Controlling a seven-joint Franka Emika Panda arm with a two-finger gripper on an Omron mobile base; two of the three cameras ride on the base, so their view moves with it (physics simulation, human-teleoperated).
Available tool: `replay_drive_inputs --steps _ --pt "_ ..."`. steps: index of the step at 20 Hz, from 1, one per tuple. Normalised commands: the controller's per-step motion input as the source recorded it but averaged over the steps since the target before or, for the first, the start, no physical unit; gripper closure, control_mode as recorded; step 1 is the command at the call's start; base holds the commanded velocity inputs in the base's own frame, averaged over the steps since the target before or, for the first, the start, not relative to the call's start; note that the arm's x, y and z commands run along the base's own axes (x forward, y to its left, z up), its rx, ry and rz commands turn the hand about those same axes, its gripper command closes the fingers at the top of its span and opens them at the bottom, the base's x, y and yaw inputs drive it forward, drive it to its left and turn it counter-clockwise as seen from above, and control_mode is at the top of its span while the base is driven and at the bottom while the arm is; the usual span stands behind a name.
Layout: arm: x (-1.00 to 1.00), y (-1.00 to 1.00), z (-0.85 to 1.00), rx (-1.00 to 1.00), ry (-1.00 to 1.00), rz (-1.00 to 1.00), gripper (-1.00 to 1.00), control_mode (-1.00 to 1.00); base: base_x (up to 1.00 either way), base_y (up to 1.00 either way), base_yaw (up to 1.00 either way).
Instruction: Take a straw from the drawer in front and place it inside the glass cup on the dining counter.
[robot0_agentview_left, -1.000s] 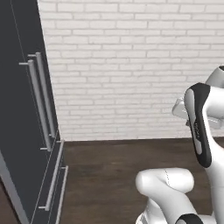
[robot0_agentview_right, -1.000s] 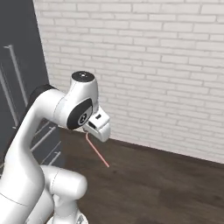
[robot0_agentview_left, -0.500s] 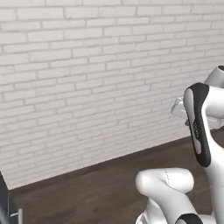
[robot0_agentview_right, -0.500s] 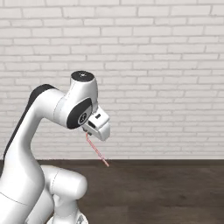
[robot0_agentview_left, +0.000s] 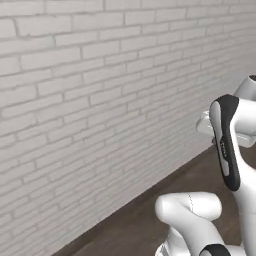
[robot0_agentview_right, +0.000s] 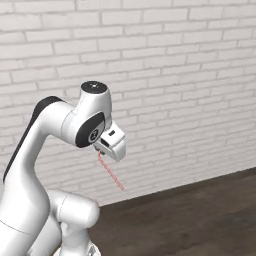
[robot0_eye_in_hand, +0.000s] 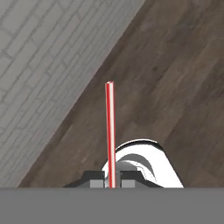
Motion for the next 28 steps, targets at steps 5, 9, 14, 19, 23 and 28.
replay_drive_inputs --steps 5,9,14,19,23,28 --pt "0.0 0.0 0.0 0.0 0.0 0.0 1.0 1.0 1.0 -0.18 -0.44" --pt "0.0 0.0 0.0 0.0 0.0 0.0 1.0 1.0 1.0 -0.3 -0.43" --pt "0.0 0.0 0.0 0.0 0.0 0.0 1.0 1.0 0.9 -0.33 -0.51" --pt "0.0 0.0 0.0 0.0 0.0 0.0 1.0 1.0 0.56 -0.25 -0.64" --pt "0.0 0.0 0.0 0.0 0.0 0.0 1.0 1.0 0.4 -0.08 -0.72" --pt "0.0 0.0 0.0 0.0 0.0 0.0 1.0 1.0 0.39 0.02 -0.76"
